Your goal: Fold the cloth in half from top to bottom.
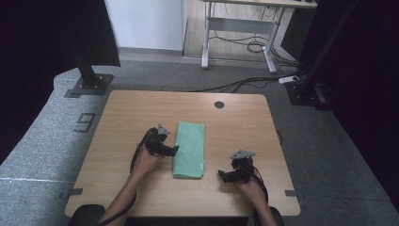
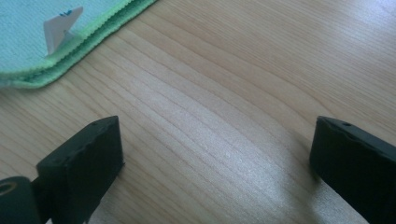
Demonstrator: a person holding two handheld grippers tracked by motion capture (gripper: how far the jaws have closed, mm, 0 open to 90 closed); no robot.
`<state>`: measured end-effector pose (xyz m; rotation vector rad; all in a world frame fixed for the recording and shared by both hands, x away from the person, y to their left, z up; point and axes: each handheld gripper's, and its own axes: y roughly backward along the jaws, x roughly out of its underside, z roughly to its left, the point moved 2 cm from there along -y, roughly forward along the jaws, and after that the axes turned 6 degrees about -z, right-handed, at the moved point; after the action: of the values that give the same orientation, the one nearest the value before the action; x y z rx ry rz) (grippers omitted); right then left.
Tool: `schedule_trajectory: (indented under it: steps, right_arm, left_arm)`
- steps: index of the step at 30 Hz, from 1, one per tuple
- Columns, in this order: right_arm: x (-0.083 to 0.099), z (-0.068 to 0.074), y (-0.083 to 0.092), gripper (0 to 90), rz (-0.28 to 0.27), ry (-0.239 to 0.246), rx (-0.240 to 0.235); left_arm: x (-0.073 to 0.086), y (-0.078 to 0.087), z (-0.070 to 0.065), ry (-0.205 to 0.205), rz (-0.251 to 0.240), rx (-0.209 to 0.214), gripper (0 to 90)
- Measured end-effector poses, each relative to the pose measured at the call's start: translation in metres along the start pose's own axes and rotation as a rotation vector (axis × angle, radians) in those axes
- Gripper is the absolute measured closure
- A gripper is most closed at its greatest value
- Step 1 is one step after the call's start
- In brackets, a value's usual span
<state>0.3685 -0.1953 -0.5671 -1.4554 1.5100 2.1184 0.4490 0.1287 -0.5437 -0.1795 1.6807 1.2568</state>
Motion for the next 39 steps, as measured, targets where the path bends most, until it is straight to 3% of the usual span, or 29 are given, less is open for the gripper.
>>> schedule_trajectory:
  steps: [7, 13, 19, 26, 39]
  right_arm:
    - [-0.019, 0.008, -0.001, 2.8, -0.058, -0.016, -0.038]
    - [-0.045, 0.025, -0.020, 2.8, -0.066, 0.018, -0.064]
    - [-0.063, 0.031, -0.043, 2.8, -0.057, 0.024, -0.056]
    - [-0.058, 0.027, -0.068, 1.9, 0.008, 0.038, -0.036]
    - [-0.045, 0.040, -0.053, 3.8, 0.011, 0.062, -0.071]
  left_arm:
    - [0.008, -0.012, 0.000, 0.002, 0.023, -0.005, 2.4]
    - [0.010, -0.014, -0.001, -0.002, 0.026, -0.008, 2.5]
    - [0.012, -0.015, -0.001, 0.005, 0.023, -0.001, 2.5]
    - [0.014, -0.013, -0.001, 0.020, 0.015, 0.012, 3.4]
    - [0.025, 0.000, -0.012, 0.004, 0.029, 0.055, 3.6]
